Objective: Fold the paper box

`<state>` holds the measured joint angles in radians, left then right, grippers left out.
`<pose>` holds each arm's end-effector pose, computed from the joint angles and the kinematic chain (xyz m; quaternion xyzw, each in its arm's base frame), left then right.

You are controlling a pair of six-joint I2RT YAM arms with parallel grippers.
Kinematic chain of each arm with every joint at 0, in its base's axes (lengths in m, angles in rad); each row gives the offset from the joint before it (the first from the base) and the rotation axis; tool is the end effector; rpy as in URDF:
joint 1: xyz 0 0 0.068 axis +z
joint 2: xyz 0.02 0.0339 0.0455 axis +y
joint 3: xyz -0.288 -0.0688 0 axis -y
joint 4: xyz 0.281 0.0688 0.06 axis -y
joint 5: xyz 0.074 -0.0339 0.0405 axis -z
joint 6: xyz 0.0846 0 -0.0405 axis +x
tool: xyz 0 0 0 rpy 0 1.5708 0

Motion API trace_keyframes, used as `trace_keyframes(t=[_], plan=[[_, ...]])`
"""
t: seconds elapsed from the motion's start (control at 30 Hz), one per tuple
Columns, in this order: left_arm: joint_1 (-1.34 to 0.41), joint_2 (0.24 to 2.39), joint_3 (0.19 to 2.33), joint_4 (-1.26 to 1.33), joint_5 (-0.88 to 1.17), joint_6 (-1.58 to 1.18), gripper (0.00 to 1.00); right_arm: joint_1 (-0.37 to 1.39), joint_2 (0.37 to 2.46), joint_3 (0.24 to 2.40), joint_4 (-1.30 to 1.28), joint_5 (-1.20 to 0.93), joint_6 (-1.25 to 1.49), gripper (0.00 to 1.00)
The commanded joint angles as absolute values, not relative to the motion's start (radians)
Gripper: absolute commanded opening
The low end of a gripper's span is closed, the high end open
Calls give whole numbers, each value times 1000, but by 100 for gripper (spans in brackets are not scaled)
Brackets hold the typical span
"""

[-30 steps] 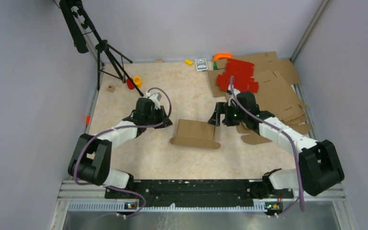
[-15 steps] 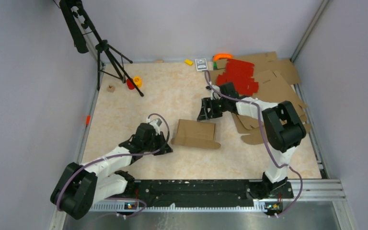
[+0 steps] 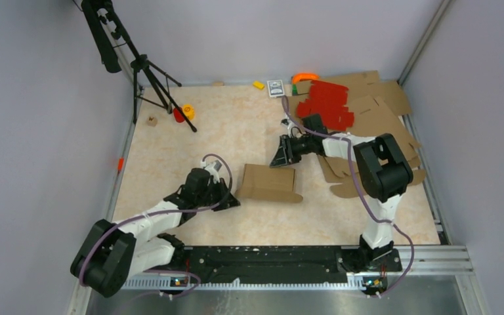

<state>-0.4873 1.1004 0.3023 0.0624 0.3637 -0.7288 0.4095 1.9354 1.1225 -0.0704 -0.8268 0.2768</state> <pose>0.1998 -0.1399 0.1082 -0.0355 0.9013 -0.3635 0.2329 0.3814 0.2334 0.1183 -0.1923 0.8513 0.4600 0.1634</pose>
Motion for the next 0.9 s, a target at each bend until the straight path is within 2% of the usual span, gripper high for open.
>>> trace_keyframes(t=[0.0, 0.43, 0.67, 0.87], plan=[[-492, 1121, 295, 172, 406, -742, 5, 384, 1976, 1145, -59, -809, 257, 31], [-515, 1163, 320, 298, 396, -758, 4, 337, 2083, 1188, 25, -800, 317, 26], [-530, 1334, 435, 515, 398, -782, 3, 339, 2034, 1131, 80, -813, 344, 27], [-535, 1444, 569, 552, 412, -748, 3, 356, 1938, 1022, 126, -765, 393, 27]])
